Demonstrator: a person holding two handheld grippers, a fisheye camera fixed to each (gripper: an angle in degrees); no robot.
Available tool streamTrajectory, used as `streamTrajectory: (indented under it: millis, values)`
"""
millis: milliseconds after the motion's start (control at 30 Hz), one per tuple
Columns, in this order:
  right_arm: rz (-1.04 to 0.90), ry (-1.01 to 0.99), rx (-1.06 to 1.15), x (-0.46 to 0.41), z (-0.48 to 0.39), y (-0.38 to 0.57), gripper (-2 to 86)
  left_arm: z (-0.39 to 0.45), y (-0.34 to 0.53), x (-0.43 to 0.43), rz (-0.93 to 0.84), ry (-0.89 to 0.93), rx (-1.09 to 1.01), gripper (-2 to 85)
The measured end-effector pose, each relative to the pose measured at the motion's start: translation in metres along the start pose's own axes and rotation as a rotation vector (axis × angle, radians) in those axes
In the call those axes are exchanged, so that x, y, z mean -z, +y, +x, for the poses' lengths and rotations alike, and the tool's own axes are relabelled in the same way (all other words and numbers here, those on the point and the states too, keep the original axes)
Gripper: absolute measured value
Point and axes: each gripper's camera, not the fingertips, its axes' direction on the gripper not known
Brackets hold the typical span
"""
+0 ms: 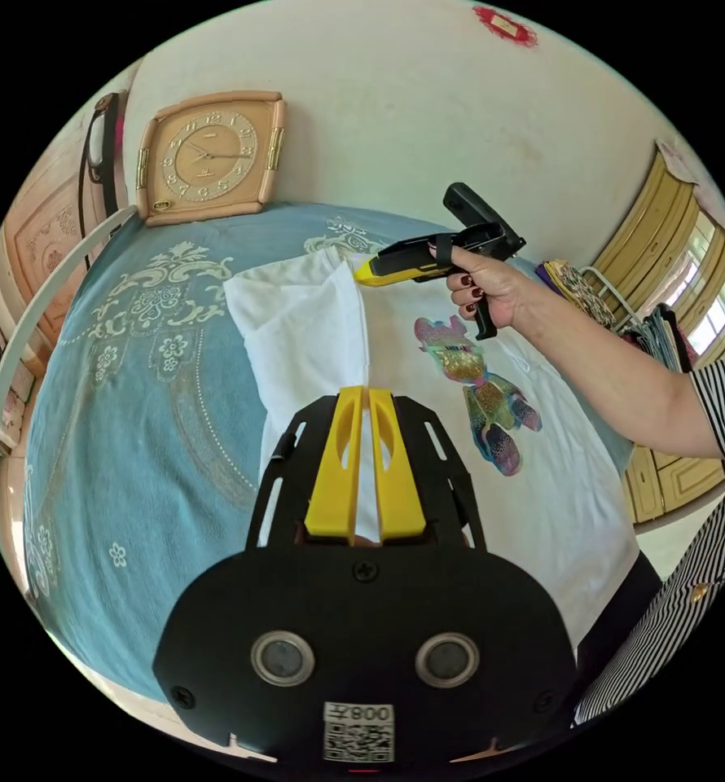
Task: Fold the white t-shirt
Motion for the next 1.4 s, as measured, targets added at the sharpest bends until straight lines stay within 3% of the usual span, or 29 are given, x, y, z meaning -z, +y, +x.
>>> streamTrajectory:
  millis: [500,633,733,967,1100,1200,1400]
  values:
    - [-0.088,0.078,-0.038,0.008,0.0,-0.012,3.2,0.022,0.021,-0.08,-0.099,0.088,0.013,4.2]
    - [-0.02,0.136,-0.07,0.028,-0.005,-0.005,4.7,0.014,0.03,-0.072,-0.035,0.136,0.049,6.3]
    - [0.051,0.13,-0.022,0.03,-0.025,-0.012,6.4,-0.005,0.038,-0.065,0.008,0.07,0.113,7.6]
    - [-0.027,0.186,0.17,-0.054,-0.095,-0.104,7.6,-0.05,0.039,-0.094,-0.042,-0.013,0.21,8.2]
    - [-0.105,0.326,0.265,-0.11,-0.126,-0.138,7.5,-0.054,0.035,-0.109,-0.067,-0.015,0.195,7.5]
    - [-0.206,0.427,0.279,-0.151,-0.129,-0.146,6.0,-0.059,0.035,-0.12,-0.085,-0.011,0.193,5.1]
    - [-0.197,0.479,0.324,-0.163,-0.145,-0.133,2.0,-0.069,0.04,-0.125,-0.066,0.006,0.206,2.1]
